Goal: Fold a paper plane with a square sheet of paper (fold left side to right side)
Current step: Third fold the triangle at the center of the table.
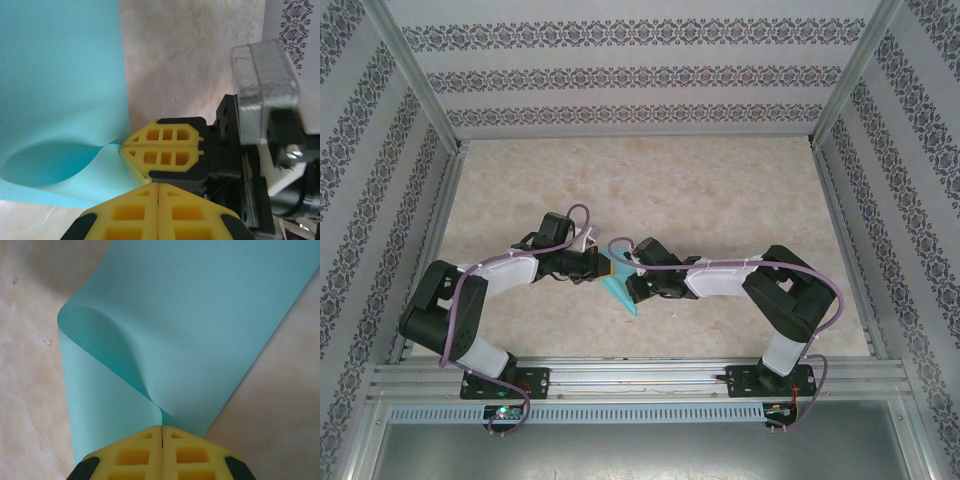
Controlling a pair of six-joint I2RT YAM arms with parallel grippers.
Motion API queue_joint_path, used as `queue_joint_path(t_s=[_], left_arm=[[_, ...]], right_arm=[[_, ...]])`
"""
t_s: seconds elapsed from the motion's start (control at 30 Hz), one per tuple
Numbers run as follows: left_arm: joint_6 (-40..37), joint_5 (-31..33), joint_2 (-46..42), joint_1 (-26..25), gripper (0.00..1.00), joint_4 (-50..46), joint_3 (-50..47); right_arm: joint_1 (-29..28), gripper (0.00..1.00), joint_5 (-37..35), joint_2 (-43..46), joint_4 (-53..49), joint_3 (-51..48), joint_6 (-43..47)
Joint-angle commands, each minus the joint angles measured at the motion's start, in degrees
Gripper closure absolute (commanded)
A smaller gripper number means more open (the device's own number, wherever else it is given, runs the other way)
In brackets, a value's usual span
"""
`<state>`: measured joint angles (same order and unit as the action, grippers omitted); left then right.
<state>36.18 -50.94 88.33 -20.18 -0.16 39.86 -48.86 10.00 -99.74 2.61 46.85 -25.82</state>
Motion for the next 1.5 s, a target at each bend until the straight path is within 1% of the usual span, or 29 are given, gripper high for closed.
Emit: queue_joint_path(t_s=[0.0, 0.5, 1.17, 1.33, 1.47], left_arm=[[1.8, -1.3, 2.3, -1.4, 0.94, 4.6, -0.8], [-0.3, 1.3, 8.5, -2.1, 0.95, 4.5, -1.7], [-1.9, 4.8, 12.5, -2.1, 0.95, 3.9, -1.7], [-2.3, 7.6, 13.7, -2.1, 0.98, 1.3, -1.2], [-2.8, 9.5, 14.9, -2.1, 0.98, -1.4, -1.1]], right_arm=[[0.1, 1.0, 0.2, -1.5, -4.5, -2.1, -0.8], [0.1, 1.0, -0.2, -2.0, -5.3, -1.8, -0.5], [0.1, 1.0, -0.2, -2.0, -5.9, -1.1, -0.4], [0.3, 1.0, -0.2, -1.0, -5.9, -0.5, -0.7], [1.0, 0.93, 0.1, 0.5, -5.9, 0.7, -0.9]])
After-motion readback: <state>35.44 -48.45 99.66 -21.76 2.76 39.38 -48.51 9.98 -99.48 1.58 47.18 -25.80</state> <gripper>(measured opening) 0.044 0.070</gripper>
